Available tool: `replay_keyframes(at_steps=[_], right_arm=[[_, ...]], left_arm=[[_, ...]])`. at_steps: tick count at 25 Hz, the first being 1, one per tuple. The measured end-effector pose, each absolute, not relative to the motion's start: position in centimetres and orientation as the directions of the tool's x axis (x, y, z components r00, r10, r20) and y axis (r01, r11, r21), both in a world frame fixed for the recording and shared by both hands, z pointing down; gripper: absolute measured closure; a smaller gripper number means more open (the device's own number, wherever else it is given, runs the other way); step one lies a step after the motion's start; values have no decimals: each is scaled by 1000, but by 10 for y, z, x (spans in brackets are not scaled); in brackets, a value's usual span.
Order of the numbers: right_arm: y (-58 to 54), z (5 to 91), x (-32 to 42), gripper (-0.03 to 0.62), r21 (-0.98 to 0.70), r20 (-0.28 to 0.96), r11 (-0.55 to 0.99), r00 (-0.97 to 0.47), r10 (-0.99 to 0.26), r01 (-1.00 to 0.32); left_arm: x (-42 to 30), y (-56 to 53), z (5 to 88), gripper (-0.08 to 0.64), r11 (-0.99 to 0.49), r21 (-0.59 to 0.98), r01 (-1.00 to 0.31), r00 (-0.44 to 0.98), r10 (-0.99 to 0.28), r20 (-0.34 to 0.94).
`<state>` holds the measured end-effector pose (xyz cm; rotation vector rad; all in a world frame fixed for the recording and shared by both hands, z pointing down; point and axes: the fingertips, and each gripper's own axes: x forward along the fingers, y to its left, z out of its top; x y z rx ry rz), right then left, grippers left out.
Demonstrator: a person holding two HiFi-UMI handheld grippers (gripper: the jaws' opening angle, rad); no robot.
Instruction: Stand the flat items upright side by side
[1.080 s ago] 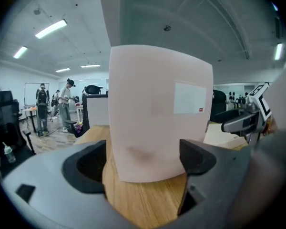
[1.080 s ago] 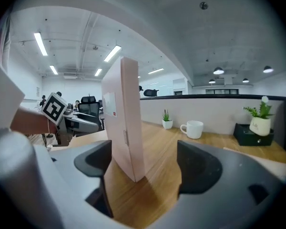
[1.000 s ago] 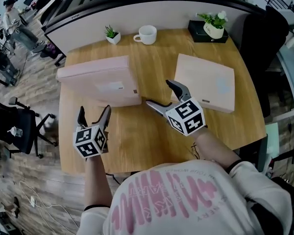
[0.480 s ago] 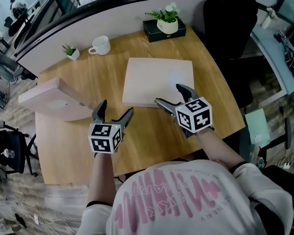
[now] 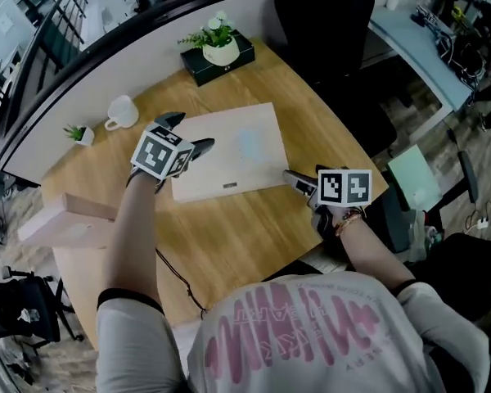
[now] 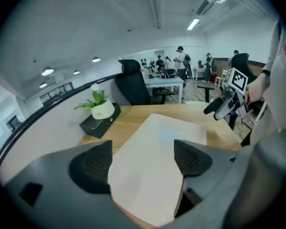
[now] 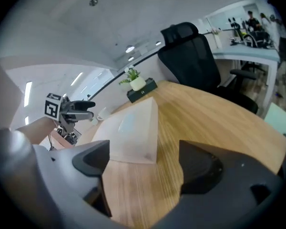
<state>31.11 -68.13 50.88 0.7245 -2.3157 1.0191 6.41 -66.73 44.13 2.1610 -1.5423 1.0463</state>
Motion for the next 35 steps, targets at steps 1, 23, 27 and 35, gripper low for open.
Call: replay_keyframes(at_steps=[1,23,27,35], right_arm=[[-674,515,315,137,-526,646,543,-723,-246,-655],[-597,561,208,135,-620,716,484,-697,27,-618],[-627,561,222,97,-596,734,424,-677,-57,-681],[-703,564,261,55,-503,751,392,-614,-244,-770]], left_arm=[[66,-676,448,142,-436,-138,-889,205,-650,732],[70,-745,558,97,-685,273,-675,526,-187,829],[73,-723,558,74,-706,291,-646,517,-124,847],[103,-691,557,95,-532,375,-759,581,-293,759]])
